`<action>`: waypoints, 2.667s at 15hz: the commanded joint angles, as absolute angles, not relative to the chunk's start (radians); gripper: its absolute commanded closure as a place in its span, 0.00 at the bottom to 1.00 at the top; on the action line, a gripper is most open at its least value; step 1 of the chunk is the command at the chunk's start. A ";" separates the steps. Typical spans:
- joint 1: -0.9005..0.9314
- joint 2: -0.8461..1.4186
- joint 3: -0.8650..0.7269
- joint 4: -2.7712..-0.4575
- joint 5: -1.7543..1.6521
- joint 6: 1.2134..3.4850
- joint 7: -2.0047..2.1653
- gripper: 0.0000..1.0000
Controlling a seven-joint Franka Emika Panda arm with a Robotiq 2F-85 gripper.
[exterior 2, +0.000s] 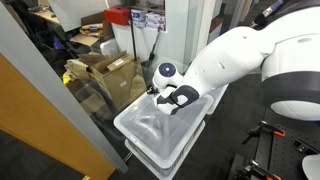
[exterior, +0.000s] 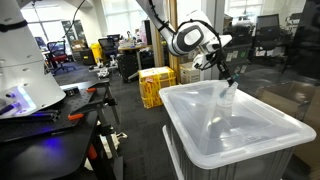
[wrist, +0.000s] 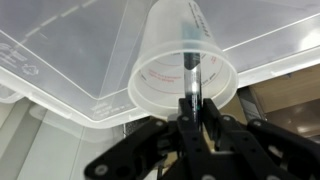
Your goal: Take the pen out of the cup and put it on the storage box
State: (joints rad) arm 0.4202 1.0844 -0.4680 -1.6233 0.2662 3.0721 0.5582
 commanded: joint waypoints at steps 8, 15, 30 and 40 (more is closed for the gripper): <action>0.722 1.032 -0.719 -1.871 0.348 3.238 0.594 0.95; 0.890 1.027 -0.838 -1.995 0.474 3.316 0.566 0.95; 0.713 0.809 -0.627 -1.962 0.246 3.470 0.561 0.95; 0.114 0.670 -0.005 -2.007 0.141 3.468 0.321 0.95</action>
